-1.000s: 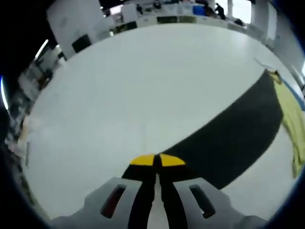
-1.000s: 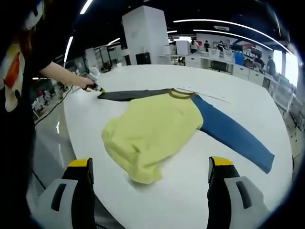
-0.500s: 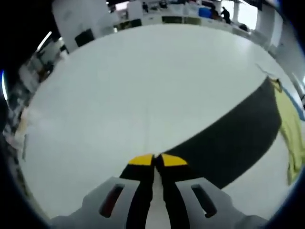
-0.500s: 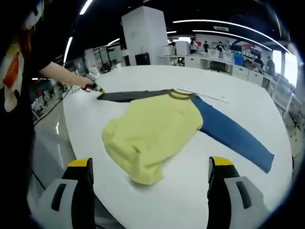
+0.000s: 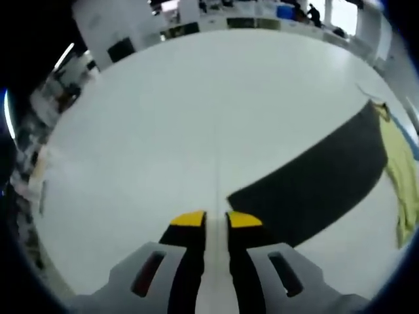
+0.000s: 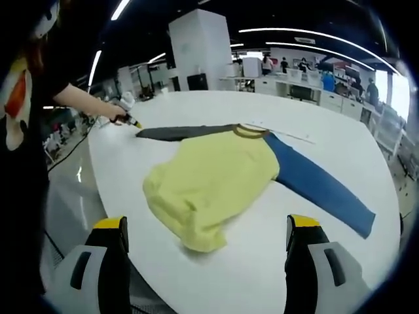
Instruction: Fold the garment on the visible template until the final outline fits inside the template.
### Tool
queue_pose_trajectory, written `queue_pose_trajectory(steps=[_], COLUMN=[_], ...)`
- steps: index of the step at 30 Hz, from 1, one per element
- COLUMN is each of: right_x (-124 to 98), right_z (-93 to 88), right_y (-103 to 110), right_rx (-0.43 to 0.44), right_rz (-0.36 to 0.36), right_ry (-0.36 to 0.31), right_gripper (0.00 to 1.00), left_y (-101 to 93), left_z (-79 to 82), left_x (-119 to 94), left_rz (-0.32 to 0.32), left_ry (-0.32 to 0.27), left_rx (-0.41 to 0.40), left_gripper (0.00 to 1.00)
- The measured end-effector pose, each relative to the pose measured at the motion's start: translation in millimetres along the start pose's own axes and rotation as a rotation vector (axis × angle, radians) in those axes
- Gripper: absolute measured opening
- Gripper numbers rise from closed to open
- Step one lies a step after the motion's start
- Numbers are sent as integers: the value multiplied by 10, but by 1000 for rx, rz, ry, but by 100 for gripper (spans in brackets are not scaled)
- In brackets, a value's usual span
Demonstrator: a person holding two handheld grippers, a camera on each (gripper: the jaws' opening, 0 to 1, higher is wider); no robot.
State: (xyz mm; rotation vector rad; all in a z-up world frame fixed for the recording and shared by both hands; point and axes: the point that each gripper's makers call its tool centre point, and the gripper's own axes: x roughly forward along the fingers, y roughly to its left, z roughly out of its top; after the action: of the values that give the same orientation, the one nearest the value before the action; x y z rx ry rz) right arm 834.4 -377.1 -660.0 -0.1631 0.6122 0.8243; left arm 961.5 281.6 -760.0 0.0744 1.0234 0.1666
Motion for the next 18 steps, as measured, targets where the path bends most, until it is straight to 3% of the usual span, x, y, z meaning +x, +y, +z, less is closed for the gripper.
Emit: queue_pose_trajectory(steps=[10,18], right_x=[-48,-153], right_z=[136,199], right_y=[25,51], right_rx=[-27,-50], right_rz=[9,5], right_ry=[-40,-78], right_gripper=[100,100], left_y=[-97,-177], left_z=[113,77], left_x=[-368,-646], left_rz=[-22,-44], left_ry=[-54,-82], left_rx=[5,18], left_gripper=[16,22])
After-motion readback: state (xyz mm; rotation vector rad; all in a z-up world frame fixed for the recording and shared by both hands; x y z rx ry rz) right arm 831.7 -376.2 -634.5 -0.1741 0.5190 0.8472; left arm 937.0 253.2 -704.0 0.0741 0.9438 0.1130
